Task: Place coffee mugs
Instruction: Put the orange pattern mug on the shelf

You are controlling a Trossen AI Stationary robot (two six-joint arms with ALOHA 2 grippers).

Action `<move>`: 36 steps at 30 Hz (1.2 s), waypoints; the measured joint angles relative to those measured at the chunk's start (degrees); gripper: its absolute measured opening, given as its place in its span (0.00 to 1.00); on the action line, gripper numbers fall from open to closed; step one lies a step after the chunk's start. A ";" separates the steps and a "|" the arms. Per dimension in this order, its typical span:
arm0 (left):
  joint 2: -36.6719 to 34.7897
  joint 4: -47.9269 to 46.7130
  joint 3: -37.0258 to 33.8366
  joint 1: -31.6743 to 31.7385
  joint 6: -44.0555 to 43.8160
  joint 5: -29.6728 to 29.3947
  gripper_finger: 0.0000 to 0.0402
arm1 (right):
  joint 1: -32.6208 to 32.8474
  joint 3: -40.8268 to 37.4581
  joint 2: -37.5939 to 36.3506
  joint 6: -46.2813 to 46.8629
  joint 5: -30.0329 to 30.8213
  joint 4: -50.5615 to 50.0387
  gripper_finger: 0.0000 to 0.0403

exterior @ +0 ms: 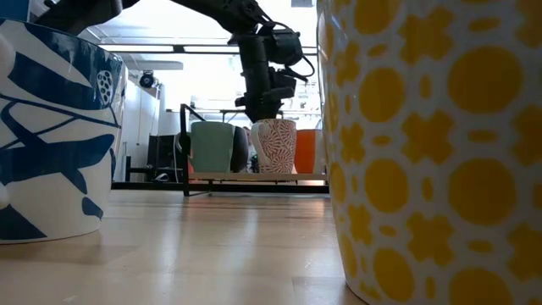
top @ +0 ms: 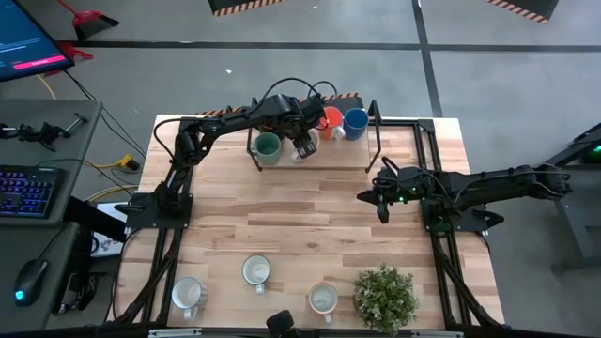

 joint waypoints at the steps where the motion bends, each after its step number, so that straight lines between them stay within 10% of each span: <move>1: -0.06 -0.02 0.01 -0.02 0.28 -0.23 0.29 | 0.00 0.00 0.00 0.00 0.00 0.00 0.01; 36: -7.01 -0.04 0.02 -8.96 3.93 10.92 0.42 | 0.00 -0.02 -0.02 -0.02 0.03 -0.07 0.01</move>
